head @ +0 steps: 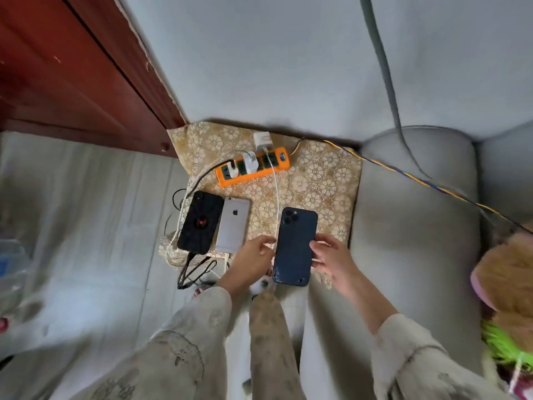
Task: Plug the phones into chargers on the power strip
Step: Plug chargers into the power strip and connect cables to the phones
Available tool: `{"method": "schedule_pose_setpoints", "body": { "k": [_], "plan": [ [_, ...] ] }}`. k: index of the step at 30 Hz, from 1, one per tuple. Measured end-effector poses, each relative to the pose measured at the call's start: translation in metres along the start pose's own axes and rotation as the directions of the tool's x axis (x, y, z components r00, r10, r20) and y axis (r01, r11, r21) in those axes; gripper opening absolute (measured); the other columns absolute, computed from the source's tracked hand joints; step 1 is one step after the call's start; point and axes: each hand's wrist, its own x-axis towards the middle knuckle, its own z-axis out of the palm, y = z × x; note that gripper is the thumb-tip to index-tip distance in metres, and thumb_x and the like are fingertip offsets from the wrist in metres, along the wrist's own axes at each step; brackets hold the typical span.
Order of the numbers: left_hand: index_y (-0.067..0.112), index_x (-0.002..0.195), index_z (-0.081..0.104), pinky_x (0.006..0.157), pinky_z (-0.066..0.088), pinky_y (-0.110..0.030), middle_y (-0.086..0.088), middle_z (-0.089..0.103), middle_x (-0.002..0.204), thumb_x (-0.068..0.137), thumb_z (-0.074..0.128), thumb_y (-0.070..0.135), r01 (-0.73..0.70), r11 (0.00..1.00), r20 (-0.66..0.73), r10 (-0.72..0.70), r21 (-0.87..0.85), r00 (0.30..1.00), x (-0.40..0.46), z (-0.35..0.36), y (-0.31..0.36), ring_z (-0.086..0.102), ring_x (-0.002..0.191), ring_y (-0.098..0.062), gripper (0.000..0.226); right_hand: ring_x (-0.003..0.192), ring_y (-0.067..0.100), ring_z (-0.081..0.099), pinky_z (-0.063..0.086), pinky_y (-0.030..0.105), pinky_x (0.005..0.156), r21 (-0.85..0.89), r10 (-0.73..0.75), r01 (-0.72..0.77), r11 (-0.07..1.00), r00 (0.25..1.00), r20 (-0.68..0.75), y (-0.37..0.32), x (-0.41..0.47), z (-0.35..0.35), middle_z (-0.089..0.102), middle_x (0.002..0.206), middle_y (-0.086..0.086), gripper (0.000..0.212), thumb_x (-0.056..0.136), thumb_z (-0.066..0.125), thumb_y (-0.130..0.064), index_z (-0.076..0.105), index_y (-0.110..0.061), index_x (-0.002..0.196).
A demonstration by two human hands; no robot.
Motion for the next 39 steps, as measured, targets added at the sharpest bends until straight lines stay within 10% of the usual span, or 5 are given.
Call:
{"method": "schedule_pose_setpoints", "body": {
  "k": [10, 23, 31, 35, 39],
  "plan": [
    [0.032, 0.145, 0.001, 0.112, 0.009, -0.059, -0.008, -0.012, 0.156, 0.084, 0.061, 0.033, 0.055, 0.614, -0.132, 0.080, 0.787, 0.988, 0.086, -0.028, -0.084, -0.011, 0.143, -0.033, 0.085, 0.072, 0.016, 0.058, 0.050, 0.031, 0.064, -0.045, 0.033, -0.039, 0.998, 0.991, -0.132, 0.022, 0.113, -0.001, 0.060, 0.079, 0.002, 0.023, 0.091, 0.051, -0.003, 0.057, -0.019, 0.076],
    [0.036, 0.138, -0.025, 0.112, 0.011, -0.061, -0.005, -0.026, 0.153, 0.079, 0.063, 0.044, 0.177, 0.556, -0.211, -0.002, 0.812, 0.977, 0.096, -0.026, -0.085, -0.018, 0.142, -0.032, 0.106, 0.093, 0.028, 0.066, 0.052, 0.038, 0.086, -0.680, -0.146, 0.010, 0.733, 0.979, -0.143, -0.004, 0.115, 0.006, 0.069, 0.104, 0.012, 0.030, 0.092, 0.049, -0.028, 0.066, -0.008, 0.108],
    [0.038, 0.129, -0.033, 0.112, 0.013, -0.061, -0.004, -0.022, 0.154, 0.076, 0.065, 0.045, 0.187, 0.579, -0.246, 0.024, 0.794, 0.969, 0.098, -0.023, -0.089, -0.014, 0.143, -0.031, 0.112, 0.097, 0.024, 0.062, 0.051, 0.034, 0.085, -0.732, -0.548, 0.409, 0.545, 0.834, 0.057, -0.102, 0.147, 0.064, 0.065, 0.108, 0.010, 0.028, 0.094, 0.047, -0.024, 0.060, -0.008, 0.113],
    [0.038, 0.125, -0.039, 0.113, 0.012, -0.060, -0.004, -0.026, 0.153, 0.076, 0.065, 0.045, 0.196, 0.568, -0.246, 0.012, 0.800, 0.969, 0.099, -0.022, -0.090, -0.016, 0.143, -0.030, 0.116, 0.120, 0.028, 0.046, 0.040, 0.039, 0.102, -0.824, -0.648, 0.480, 0.300, 0.737, 0.193, -0.140, 0.181, 0.102, 0.049, 0.128, 0.014, 0.044, 0.091, 0.050, -0.031, 0.047, -0.010, 0.130],
    [0.038, 0.125, -0.041, 0.113, 0.009, -0.060, -0.003, -0.030, 0.152, 0.077, 0.063, 0.046, 0.204, 0.562, -0.246, -0.001, 0.801, 0.969, 0.100, -0.022, -0.091, -0.019, 0.142, -0.030, 0.115, 0.118, 0.033, 0.046, 0.041, 0.044, 0.095, -0.936, -0.523, 0.341, 0.092, 0.816, 0.246, -0.152, 0.201, 0.124, 0.056, 0.124, 0.014, 0.054, 0.084, 0.051, -0.052, 0.056, -0.010, 0.117]
  ]
}}
